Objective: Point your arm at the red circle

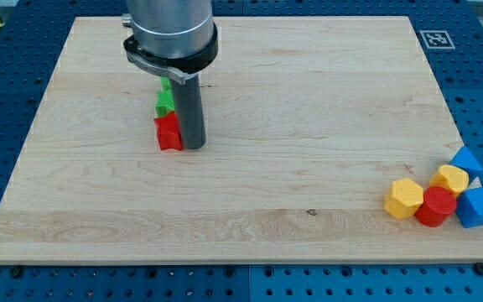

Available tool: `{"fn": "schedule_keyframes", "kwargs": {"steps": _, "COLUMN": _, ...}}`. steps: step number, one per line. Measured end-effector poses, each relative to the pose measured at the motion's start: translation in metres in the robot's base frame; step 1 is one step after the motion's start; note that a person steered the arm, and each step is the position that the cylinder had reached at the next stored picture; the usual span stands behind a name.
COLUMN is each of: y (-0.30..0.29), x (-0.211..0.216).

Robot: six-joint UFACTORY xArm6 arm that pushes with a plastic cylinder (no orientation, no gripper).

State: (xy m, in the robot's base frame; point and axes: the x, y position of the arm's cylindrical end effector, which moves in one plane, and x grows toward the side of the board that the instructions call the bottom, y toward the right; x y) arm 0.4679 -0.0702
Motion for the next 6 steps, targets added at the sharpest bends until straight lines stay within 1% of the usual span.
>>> {"fn": "schedule_keyframes", "kwargs": {"steps": 1, "y": 0.029, "x": 0.002}}
{"fn": "schedule_keyframes", "kwargs": {"steps": 2, "y": 0.075, "x": 0.049}}
{"fn": "schedule_keyframes", "kwargs": {"steps": 3, "y": 0.114, "x": 0.126}}
{"fn": "schedule_keyframes", "kwargs": {"steps": 4, "y": 0.145, "x": 0.15}}
{"fn": "schedule_keyframes", "kwargs": {"steps": 6, "y": 0.255, "x": 0.15}}
